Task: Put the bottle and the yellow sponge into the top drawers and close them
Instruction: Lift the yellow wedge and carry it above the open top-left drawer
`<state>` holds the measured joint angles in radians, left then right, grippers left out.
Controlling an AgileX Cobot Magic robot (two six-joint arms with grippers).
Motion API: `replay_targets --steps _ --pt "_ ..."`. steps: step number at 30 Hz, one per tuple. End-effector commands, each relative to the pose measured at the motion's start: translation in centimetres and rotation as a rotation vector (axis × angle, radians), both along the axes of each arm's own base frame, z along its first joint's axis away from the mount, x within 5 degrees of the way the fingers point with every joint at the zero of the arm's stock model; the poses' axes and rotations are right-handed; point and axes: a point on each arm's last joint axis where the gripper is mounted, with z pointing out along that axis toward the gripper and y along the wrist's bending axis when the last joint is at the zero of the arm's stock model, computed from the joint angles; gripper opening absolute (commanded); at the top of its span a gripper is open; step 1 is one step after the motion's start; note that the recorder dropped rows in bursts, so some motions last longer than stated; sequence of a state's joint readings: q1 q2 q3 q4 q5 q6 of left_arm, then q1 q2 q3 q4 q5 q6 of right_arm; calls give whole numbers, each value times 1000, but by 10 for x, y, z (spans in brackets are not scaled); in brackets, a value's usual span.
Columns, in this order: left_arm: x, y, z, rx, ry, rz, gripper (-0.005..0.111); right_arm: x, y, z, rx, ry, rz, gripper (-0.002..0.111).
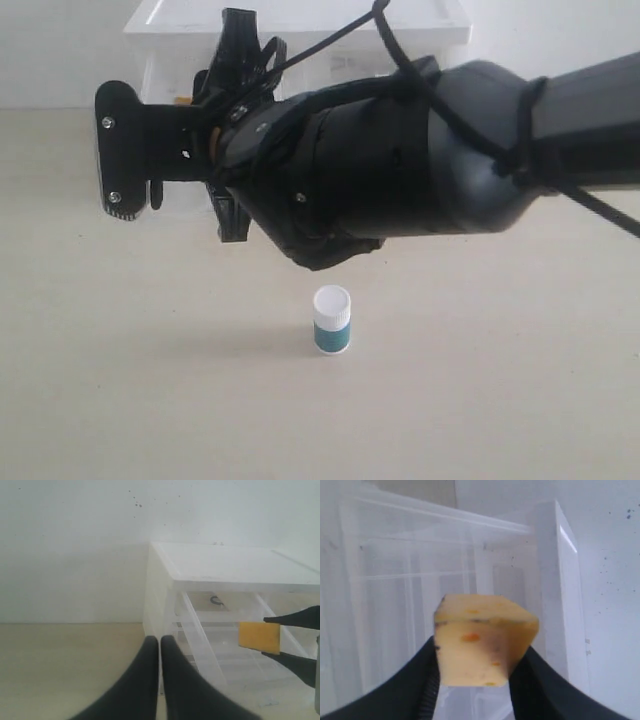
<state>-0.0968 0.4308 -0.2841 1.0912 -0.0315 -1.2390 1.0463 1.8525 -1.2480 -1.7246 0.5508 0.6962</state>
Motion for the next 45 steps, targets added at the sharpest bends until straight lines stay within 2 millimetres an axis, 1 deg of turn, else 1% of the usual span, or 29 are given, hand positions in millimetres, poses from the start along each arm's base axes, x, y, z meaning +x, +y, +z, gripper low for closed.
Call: replay_targets --steps 1,3,6,7,8,10,12,14,17,18,20,21,22,23,24,25,27,29,32,33,36,39,41,44,45 --pt "-1 -1 -1 -18 -2 -14 4 2 0 10 18 -38 -17 4" --pt "-1 -2 -1 -19 -6 -22 4 2 1 9 0 -43 -6 8" --pt "-1 -2 -1 -19 -6 -22 4 2 2 9 -10 -43 9 30" --pt "-1 -2 -1 -19 -6 -22 4 3 1 10 -9 -47 2 45" --pt "-1 -2 -1 -19 -6 -22 4 3 1 10 -2 -47 -4 56" --pt "-1 -2 -1 -19 -6 -22 4 4 2 13 6 -52 -5 86" --pt "-1 -2 -1 -19 -6 -22 4 4 2 18 13 -64 -9 105" --pt "-1 -2 -1 -19 -6 -22 4 1 1 27 47 -93 -57 104" --pt "-1 -2 -2 -18 -2 -22 4 -16 -4 50 130 -117 -143 100" --pt "-1 -2 -2 -18 -2 -22 4 -26 -6 61 163 -115 -155 96" --pt "-1 -2 -2 -18 -2 -22 4 -48 -9 83 220 -85 -133 83" --pt "-1 -2 -2 -18 -2 -22 4 -61 -11 93 246 -54 -108 71" --pt "-1 -2 -2 -18 -2 -22 4 -73 -12 101 273 -10 -82 55" --pt "-1 -2 -2 -18 -2 -22 4 -85 -14 107 287 40 -58 35" --pt "-1 -2 -2 -18 -2 -22 4 -93 -16 109 290 95 -44 12" --pt "-1 -2 -2 -18 -2 -22 4 -97 -18 110 310 153 -45 1" --pt "-1 -2 -2 -19 -4 -27 4 -98 -21 107 311 227 -59 3" --pt "-1 -2 -2 -19 -4 -27 4 -92 -21 99 303 284 -70 2" --pt "-1 -2 -2 -19 -4 -27 4 -85 -9 76 299 390 -20 2" --pt "-1 -2 -2 -19 -4 -27 4 -86 -5 69 287 419 8 0" --pt "-1 -2 -2 -19 -4 -27 4 -77 3 54 280 457 31 0" --pt "-1 -2 -2 -19 -4 -27 4 -62 7 44 339 501 48 0" --pt "-1 -2 -2 -19 -4 -27 4 -48 7 36 376 527 40 0" --pt "-1 -2 -2 -19 -4 -27 4 -28 3 22 407 570 -18 0" --pt "-1 -2 -2 -19 -4 -27 4 -24 1 20 405 571 -33 0"
